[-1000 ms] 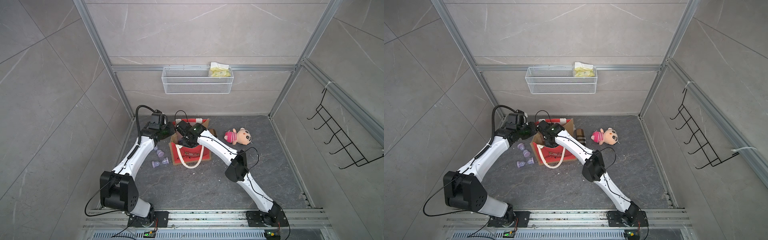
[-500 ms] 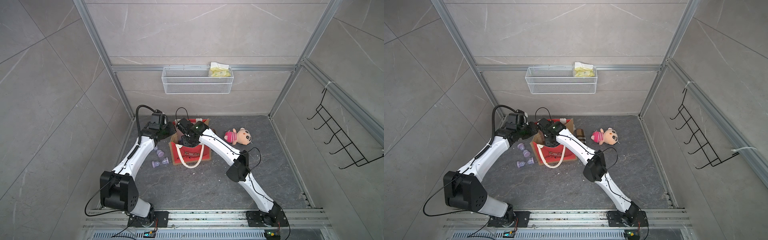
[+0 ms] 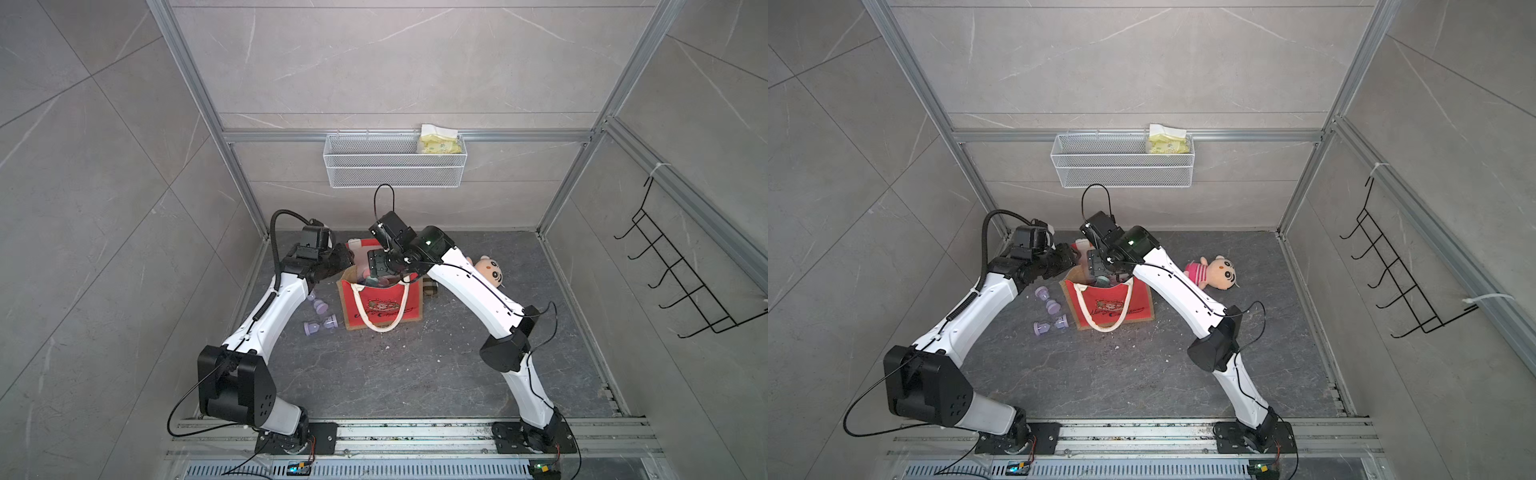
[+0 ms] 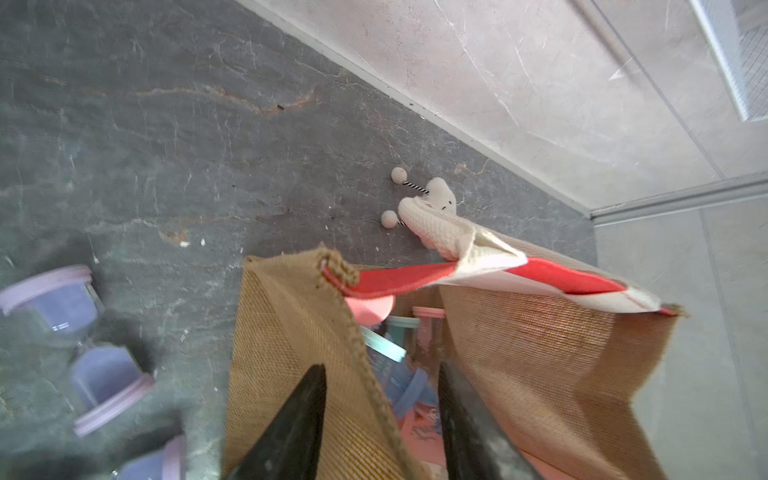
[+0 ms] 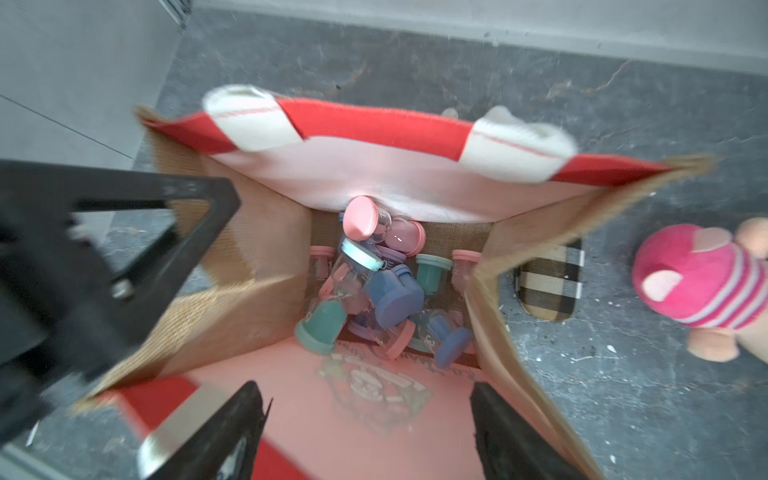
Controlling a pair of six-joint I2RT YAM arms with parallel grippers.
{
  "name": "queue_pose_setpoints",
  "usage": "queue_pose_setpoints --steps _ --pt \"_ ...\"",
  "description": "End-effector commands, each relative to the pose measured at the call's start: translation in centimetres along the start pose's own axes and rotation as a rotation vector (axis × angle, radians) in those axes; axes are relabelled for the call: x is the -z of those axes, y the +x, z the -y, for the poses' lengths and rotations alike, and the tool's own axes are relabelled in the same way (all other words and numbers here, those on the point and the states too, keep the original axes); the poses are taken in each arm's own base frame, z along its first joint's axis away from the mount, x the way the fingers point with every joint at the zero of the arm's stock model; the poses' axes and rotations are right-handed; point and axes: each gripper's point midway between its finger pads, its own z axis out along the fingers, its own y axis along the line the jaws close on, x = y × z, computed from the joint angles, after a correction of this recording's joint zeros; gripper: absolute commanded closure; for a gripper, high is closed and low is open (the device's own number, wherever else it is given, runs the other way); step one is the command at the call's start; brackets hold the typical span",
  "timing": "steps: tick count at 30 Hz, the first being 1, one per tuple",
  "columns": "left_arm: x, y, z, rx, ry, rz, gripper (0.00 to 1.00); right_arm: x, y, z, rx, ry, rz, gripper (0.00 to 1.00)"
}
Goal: Put the hourglass into the canvas bag
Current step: Place the hourglass in the canvas bag, then pick up the hourglass from the center of the board.
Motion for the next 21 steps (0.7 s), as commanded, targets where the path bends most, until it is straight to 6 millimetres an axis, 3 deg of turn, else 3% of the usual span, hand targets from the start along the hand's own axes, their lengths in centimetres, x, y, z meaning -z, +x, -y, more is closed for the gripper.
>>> queue_pose_setpoints --steps 1,5,8,12,15,21 --pt "4.0 -2.4 2.0 -0.033 0.04 0.098 0.41 3.5 -0.8 -1.9 0.058 -0.072 0.077 0.19" --pt "6.2 -2.2 0.8 -0.052 -0.027 0.097 0.22 6.5 -0.6 -4.8 0.149 -0.133 0.15 0.17" --pt "8.2 -1.6 -0.8 -0.062 -0.096 0.104 0.11 7.5 0.4 -7.7 0.221 -0.181 0.171 0.16" --pt "11.6 -0.3 -4.0 -0.069 -0.216 0.143 0.01 6.6 2.8 -11.8 0.317 -0.248 0.147 0.16" --pt "14.3 0.7 -6.2 -0.068 -0.307 0.153 0.0 5.8 4.5 -14.8 0.391 -0.278 0.141 0.15" --pt "19.2 1.7 -10.2 -0.053 -0.519 0.197 0.0 2.5 7.0 -18.4 0.417 -0.325 0.094 0.14"
